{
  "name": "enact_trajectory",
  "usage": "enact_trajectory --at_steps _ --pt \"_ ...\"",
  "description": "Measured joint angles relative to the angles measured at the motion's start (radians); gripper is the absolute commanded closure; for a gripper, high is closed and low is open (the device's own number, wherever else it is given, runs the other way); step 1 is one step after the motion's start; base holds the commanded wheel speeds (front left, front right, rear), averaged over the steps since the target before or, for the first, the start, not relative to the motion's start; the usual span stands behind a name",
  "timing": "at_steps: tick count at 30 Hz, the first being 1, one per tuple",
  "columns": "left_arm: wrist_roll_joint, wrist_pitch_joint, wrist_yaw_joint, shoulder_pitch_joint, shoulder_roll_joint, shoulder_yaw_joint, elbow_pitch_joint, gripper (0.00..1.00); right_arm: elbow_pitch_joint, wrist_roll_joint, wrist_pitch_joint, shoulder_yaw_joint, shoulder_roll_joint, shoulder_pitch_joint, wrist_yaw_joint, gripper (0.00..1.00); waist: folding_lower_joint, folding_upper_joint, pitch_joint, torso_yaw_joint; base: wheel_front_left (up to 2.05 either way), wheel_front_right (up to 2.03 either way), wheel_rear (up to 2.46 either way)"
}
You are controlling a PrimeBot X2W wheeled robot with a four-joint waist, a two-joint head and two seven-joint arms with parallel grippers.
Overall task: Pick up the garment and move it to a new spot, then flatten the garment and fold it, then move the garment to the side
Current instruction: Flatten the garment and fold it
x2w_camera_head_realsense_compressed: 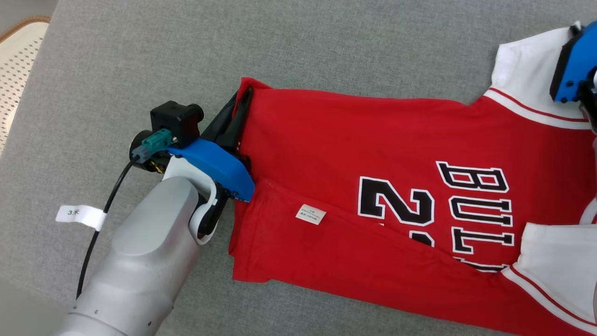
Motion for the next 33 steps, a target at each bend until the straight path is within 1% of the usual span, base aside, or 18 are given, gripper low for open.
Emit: enact_trajectory --at_steps 3,5,6,7,8,9,12,14,16,19,22,29,33 --pt "0.003 0.000 0.000 0.000 0.007 0.028 -0.008 1.00 -0.048 -0.042 -0.091 -0.056 0.014 0.003 0.000 1.00 0.0000 0.0000 -0.001 -0.011 0.00 0.00 0.00" --pt "0.012 0.000 0.000 0.000 0.015 0.051 -0.016 1.00 -0.074 -0.059 -0.156 -0.090 0.038 0.002 0.000 1.00 0.0000 0.0000 -0.001 -0.023 0.00 0.00 0.00" --pt "0.012 0.000 0.000 0.000 0.015 0.051 -0.016 1.00 -0.074 -0.059 -0.156 -0.090 0.038 0.002 0.000 1.00 0.0000 0.0000 -0.001 -0.023 0.00 0.00 0.00" --pt "0.028 0.000 0.000 0.000 0.022 0.072 -0.025 1.00 -0.091 -0.070 -0.219 -0.121 0.062 0.002 0.000 1.00 0.0000 0.0000 -0.002 -0.038 0.00 0.00 0.00" --pt "0.036 0.000 0.000 0.000 0.025 0.079 -0.028 1.00 -0.098 -0.076 -0.253 -0.131 0.068 0.001 0.000 1.00 0.0000 0.0000 -0.004 -0.045 0.00 0.00 0.00" --pt "0.036 0.000 0.000 0.000 0.025 0.079 -0.028 1.00 -0.098 -0.076 -0.253 -0.131 0.068 0.001 0.000 1.00 0.0000 0.0000 -0.004 -0.045 0.00 0.00 0.00" --pt "0.064 0.000 0.000 0.000 0.038 0.121 -0.040 1.00 -0.109 -0.083 -0.345 -0.139 0.089 -0.002 0.000 1.00 0.0000 0.0000 -0.011 -0.071 0.00 0.00 0.00" --pt "0.083 0.000 0.000 0.000 0.045 0.145 -0.040 1.00 -0.105 -0.064 -0.402 -0.136 0.110 -0.001 0.000 1.00 0.0000 0.0000 -0.019 -0.089 0.00 0.00 0.00" --pt "0.104 0.000 0.000 0.002 0.054 0.167 -0.040 1.00 -0.098 -0.031 -0.454 -0.130 0.132 0.003 0.000 1.00 0.0000 0.0000 -0.029 -0.109 0.00 0.00 0.00" --pt "0.128 0.000 0.000 0.024 0.068 0.207 -0.038 1.00 -0.089 0.022 -0.515 -0.095 0.149 0.044 0.000 1.00 0.0000 0.0000 -0.054 -0.137 0.00 0.00 0.00" --pt "0.156 0.000 0.000 0.064 0.076 0.245 -0.040 1.00 -0.104 0.095 -0.543 -0.052 0.158 0.120 0.000 1.00 -0.0001 0.0000 -0.087 -0.161 0.00 0.00 0.00" --pt "0.207 0.000 0.000 0.191 0.095 0.317 -0.045 1.00 -0.252 0.311 -0.559 0.046 0.168 0.369 0.000 1.00 -0.0002 0.0000 -0.169 -0.220 0.00 0.00 0.00" --pt "0.238 0.000 0.000 0.274 0.099 0.343 -0.052 1.00 -0.340 0.411 -0.559 0.100 0.171 0.526 0.000 1.00 -0.0003 0.0000 -0.219 -0.247 0.00 0.00 0.00"
